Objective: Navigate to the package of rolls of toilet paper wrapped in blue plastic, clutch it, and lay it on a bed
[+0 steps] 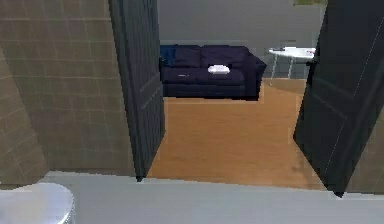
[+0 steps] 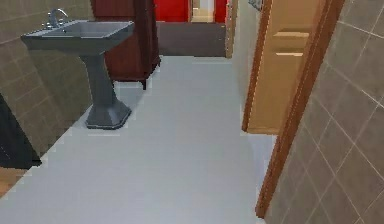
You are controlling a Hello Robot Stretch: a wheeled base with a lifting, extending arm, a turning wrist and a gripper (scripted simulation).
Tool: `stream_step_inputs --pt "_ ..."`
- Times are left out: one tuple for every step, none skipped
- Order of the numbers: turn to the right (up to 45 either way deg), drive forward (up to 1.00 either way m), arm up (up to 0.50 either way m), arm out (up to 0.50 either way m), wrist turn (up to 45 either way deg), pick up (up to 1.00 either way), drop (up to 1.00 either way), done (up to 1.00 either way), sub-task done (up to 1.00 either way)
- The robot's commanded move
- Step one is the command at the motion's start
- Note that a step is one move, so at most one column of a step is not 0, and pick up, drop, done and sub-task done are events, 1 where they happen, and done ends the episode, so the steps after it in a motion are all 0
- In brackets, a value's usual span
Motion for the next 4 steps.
stream_step_inputs --pt "-45.0 0.00 0.00 0.00 0.0 0.00 0.00 0.00 0.00" --pt "-42.0 0.00 0.00 0.00 0.0 0.00 0.00 0.00 0.00" --pt "0.0 0.60 0.00 0.00 0.0 0.00 0.00 0.00 0.00" --pt "-45.0 0.00 0.00 0.00 0.0 0.00 0.00 0.00 0.00"
